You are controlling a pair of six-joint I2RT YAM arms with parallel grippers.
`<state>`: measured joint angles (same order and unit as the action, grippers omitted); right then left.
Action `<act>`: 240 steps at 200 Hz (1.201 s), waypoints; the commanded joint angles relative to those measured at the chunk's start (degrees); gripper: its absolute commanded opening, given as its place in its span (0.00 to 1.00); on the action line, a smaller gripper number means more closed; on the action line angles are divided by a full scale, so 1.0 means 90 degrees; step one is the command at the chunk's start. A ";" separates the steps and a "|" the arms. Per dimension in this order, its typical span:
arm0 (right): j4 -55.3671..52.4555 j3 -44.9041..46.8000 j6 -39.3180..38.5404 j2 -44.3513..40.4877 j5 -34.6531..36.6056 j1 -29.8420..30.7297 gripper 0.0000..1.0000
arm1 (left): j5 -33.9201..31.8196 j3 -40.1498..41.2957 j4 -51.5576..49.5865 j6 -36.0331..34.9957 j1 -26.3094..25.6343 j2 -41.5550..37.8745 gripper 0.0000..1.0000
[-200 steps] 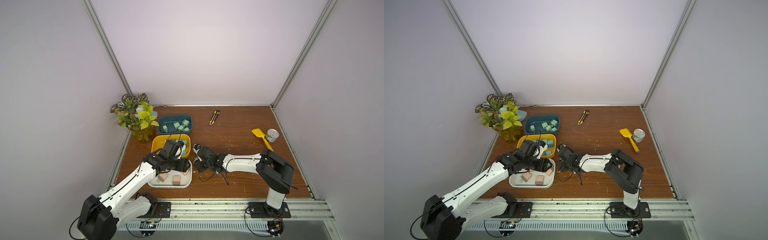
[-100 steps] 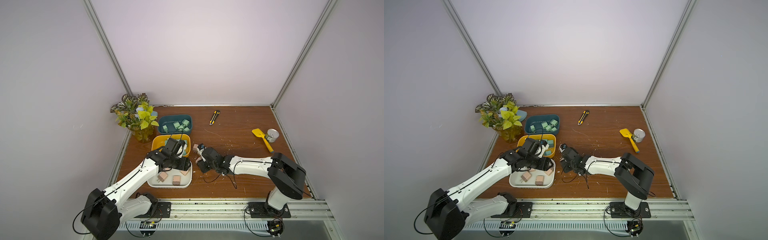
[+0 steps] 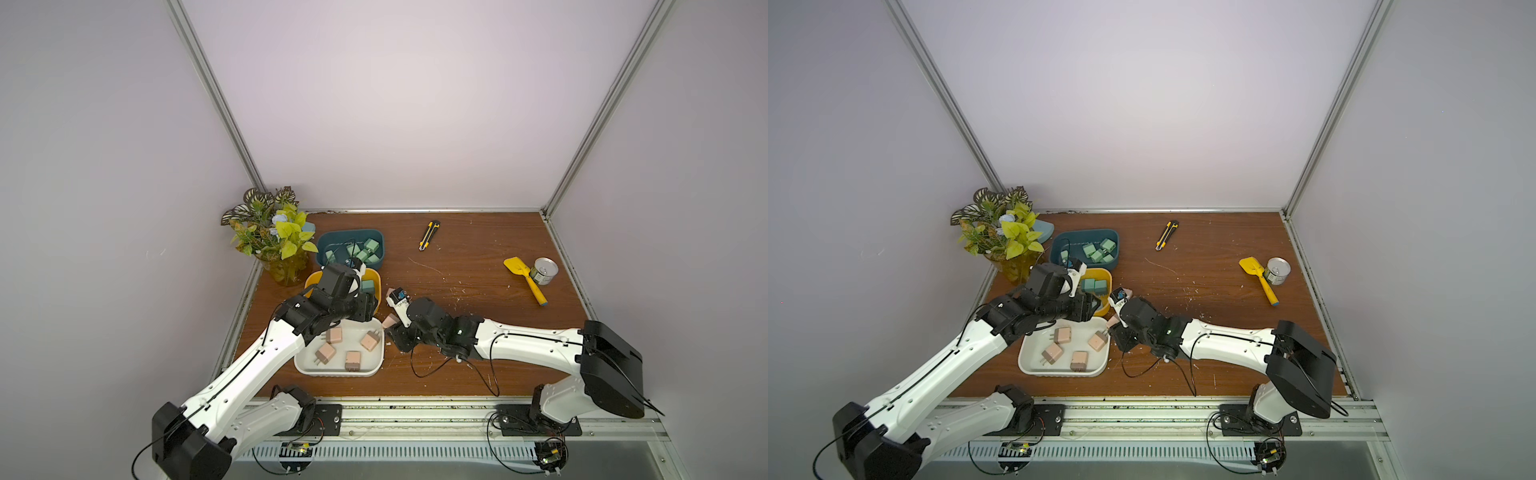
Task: Place the plugs by color into the storage box
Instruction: Place the plug in the storage box.
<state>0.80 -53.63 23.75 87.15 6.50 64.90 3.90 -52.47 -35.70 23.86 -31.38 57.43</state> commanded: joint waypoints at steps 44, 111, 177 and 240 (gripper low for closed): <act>0.0295 -0.1297 -0.0414 0.1091 -0.0420 0.0456 0.49 | -0.0770 0.0025 -0.0619 0.0099 0.0423 -0.0907 0.64; -0.0348 -0.2837 -0.0567 0.2503 -0.0387 0.0545 0.60 | -0.0827 0.0085 -0.0931 0.0235 0.0464 -0.1344 0.65; -0.0421 -0.2769 -0.0444 0.2487 -0.0210 0.0550 0.67 | -0.0775 0.0091 -0.0893 0.0239 0.0497 -0.1237 0.65; -0.0081 -0.2070 -0.0368 0.1830 0.0019 0.0545 0.66 | -0.0802 0.0117 -0.0628 0.0192 0.0498 -0.1156 0.65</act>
<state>-2.83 -73.87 20.16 109.32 4.69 69.41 -3.22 -51.40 -42.09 25.58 -26.98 46.68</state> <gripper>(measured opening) 0.658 0.647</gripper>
